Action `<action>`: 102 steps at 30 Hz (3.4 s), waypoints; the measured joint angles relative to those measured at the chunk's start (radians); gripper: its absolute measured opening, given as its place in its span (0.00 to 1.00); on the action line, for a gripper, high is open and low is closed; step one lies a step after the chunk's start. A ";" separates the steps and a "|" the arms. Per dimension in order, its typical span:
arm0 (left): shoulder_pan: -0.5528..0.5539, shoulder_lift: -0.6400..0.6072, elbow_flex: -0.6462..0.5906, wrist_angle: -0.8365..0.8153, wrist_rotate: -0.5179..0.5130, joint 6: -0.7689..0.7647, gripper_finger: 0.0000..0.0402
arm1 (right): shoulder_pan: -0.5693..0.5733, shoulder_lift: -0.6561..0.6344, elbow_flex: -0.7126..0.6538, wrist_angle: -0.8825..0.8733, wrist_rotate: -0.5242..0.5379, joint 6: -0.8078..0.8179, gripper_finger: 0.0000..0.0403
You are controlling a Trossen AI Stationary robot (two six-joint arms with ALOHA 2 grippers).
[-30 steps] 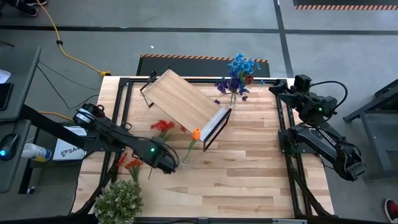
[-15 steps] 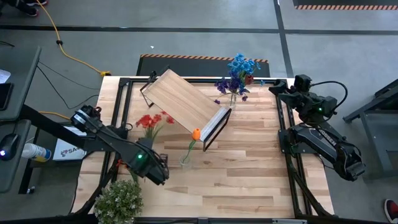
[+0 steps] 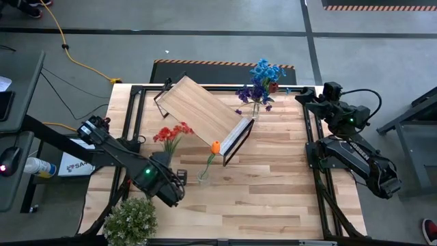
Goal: Pick and place flowers into a vace then onto a shelf
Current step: Put the top orange flowers into the bottom transparent flower vase
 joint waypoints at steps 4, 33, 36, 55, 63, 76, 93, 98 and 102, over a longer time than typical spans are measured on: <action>-0.007 0.000 0.053 0.000 -0.064 0.009 0.07 | 0.000 0.000 0.000 0.000 0.000 0.000 0.69; 0.005 -0.155 0.158 0.000 -0.547 0.355 0.07 | 0.000 0.000 0.000 0.000 -0.027 -0.001 0.69; 0.036 -0.190 0.158 0.000 -0.576 0.426 0.07 | 0.000 0.000 0.000 0.000 -0.027 -0.001 0.69; 0.230 -0.489 0.054 0.000 -0.696 0.790 0.07 | 0.000 0.000 0.000 0.000 -0.024 0.002 0.69; 0.235 -0.650 -0.092 -0.001 -0.717 0.784 0.07 | 0.000 0.000 0.000 0.000 0.002 0.000 0.69; 0.235 -0.796 -0.223 0.000 -0.750 0.782 0.07 | 0.000 0.000 0.000 0.000 0.031 0.000 0.69; 0.147 -0.772 -0.230 0.160 -0.807 0.936 0.07 | 0.000 0.000 0.000 0.000 0.031 0.000 0.69; 0.054 -0.752 -0.230 0.231 -0.870 0.990 0.07 | 0.000 0.000 0.000 0.000 0.031 -0.001 0.69; -0.019 -0.727 -0.230 0.248 -0.921 0.990 0.07 | 0.000 0.000 0.000 0.000 0.032 -0.001 0.69</action>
